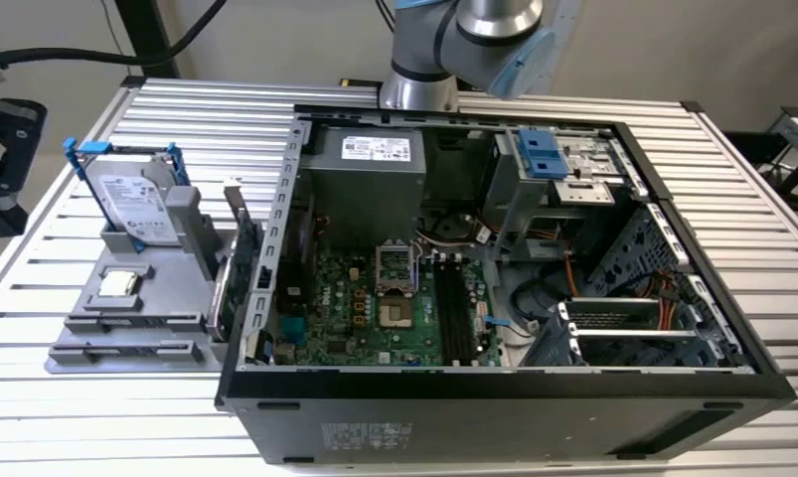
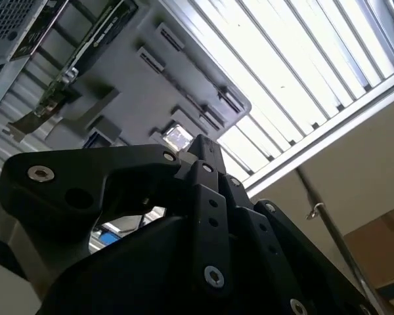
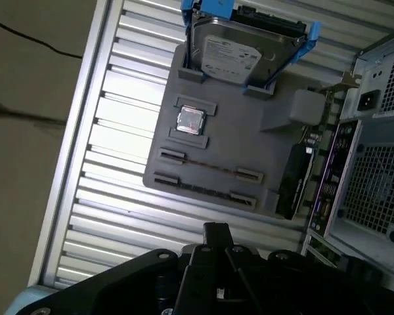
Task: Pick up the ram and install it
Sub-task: 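Pick up the ram and move it above insertion slot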
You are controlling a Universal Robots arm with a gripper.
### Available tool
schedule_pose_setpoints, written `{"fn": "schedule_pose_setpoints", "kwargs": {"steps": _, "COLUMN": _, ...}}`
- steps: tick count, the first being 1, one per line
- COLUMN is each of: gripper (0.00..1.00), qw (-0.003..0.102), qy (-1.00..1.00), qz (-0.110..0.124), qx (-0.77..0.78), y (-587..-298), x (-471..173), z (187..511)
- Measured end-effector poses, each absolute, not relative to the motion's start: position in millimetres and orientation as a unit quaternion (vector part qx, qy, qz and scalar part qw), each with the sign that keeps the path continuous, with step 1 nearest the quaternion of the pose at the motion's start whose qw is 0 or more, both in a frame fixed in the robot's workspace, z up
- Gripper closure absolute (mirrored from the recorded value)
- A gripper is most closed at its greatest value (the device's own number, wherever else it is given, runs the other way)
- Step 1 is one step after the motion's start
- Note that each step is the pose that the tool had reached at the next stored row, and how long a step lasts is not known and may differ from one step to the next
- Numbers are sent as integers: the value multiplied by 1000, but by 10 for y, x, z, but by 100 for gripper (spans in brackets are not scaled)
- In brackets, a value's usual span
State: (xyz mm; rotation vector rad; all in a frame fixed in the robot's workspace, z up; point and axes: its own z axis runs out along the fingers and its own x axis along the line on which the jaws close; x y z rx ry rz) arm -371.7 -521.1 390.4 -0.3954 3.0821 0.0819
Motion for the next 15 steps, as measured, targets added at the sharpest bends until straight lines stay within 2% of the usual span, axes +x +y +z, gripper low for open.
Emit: {"fn": "schedule_pose_setpoints", "kwargs": {"steps": 15, "gripper": 100, "qw": 14, "qy": 977, "qz": 28, "qx": -211, "y": -5209, "x": -3732, "z": 3904}}
